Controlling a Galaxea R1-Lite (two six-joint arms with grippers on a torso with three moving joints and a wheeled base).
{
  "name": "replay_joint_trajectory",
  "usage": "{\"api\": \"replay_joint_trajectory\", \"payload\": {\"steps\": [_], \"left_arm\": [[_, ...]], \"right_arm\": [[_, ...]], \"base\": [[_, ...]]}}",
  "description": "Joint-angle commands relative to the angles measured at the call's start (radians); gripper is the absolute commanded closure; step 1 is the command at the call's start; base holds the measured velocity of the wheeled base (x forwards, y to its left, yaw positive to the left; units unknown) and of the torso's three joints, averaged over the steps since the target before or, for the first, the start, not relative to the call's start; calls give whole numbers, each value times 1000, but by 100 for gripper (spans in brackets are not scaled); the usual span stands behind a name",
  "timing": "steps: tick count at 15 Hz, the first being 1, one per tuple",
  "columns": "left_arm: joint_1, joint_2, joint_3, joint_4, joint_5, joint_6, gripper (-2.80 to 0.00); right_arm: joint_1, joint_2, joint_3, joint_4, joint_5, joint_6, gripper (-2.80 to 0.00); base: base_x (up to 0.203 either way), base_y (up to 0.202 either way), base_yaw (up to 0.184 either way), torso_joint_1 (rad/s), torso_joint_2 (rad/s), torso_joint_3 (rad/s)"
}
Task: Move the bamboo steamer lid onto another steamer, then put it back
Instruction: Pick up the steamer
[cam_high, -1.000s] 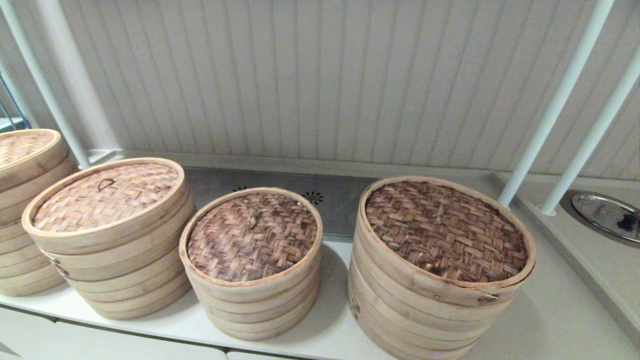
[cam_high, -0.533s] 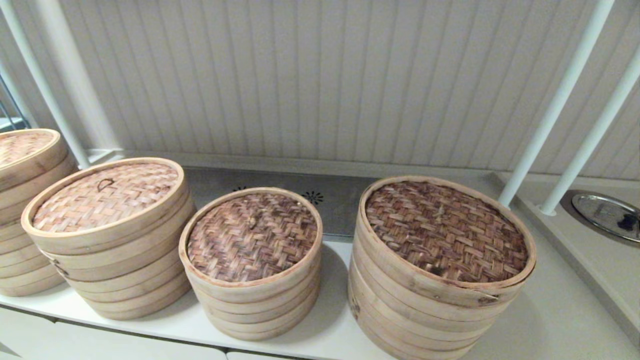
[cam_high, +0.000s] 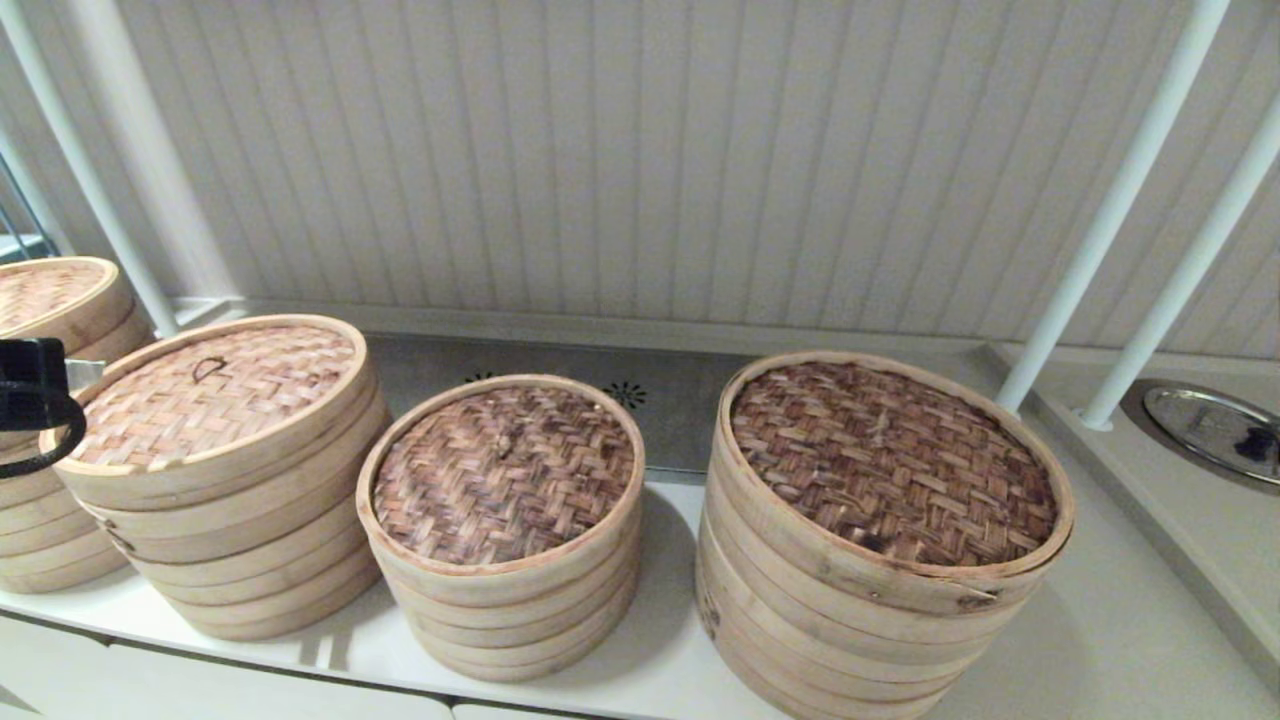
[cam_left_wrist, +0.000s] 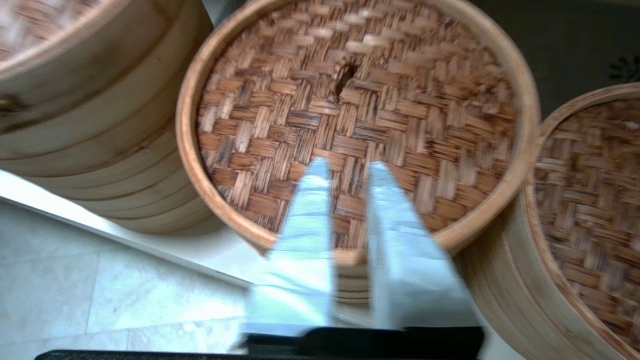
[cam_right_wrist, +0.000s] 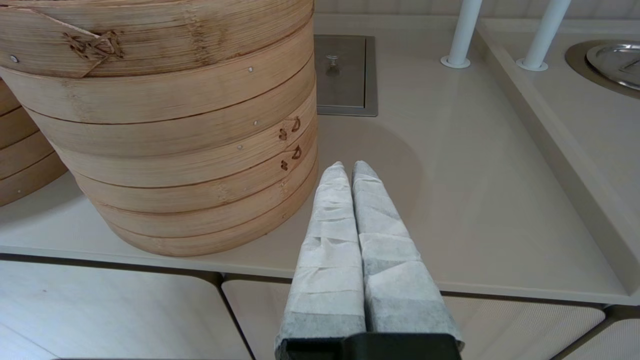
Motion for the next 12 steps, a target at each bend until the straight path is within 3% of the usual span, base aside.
{"api": "replay_joint_trajectory", "payload": {"steps": [1, 3, 6, 12], "left_arm": [[40, 103, -25, -2, -42, 1, -280], [83, 149, -58, -8, -111, 0, -280], [110, 201, -68, -13, -306, 0, -280], [121, 296, -161, -35, -365, 4, -280]], "right_arm": [[0, 1, 3, 0, 0, 0, 0], [0, 1, 2, 0, 0, 0, 0], [0, 1, 3, 0, 0, 0, 0], [0, 1, 2, 0, 0, 0, 0]], "base": [[0, 0, 0, 0, 0, 0], [0, 0, 0, 0, 0, 0], [0, 0, 0, 0, 0, 0], [0, 0, 0, 0, 0, 0]]}}
